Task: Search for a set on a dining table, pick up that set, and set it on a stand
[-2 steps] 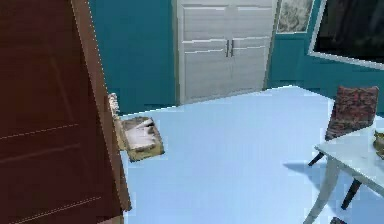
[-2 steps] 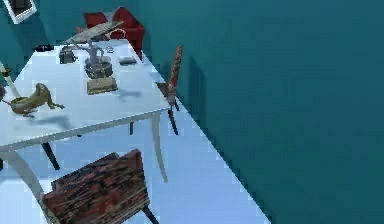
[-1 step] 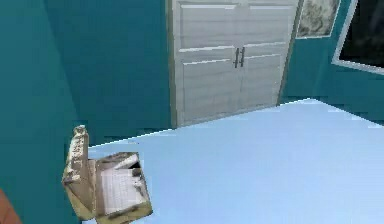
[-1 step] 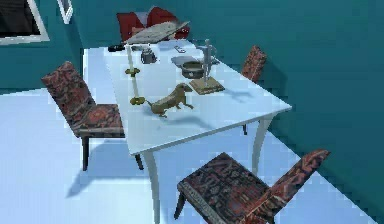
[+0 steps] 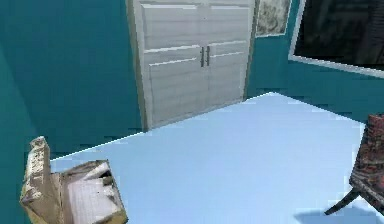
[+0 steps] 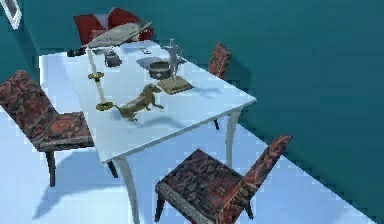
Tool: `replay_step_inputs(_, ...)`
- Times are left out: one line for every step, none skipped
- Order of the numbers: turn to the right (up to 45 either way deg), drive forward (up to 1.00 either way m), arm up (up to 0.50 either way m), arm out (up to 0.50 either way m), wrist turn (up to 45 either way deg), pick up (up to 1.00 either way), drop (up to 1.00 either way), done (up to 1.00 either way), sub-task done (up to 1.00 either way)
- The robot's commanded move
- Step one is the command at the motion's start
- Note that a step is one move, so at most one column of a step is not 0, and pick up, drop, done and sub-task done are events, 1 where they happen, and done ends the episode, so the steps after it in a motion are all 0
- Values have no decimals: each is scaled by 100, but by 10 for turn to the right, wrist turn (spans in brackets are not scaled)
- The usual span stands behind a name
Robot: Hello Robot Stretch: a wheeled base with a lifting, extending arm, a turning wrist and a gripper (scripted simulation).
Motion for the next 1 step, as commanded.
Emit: replay_step_inputs(0, 80, 0, 0, 0, 0, 0, 0, 0)
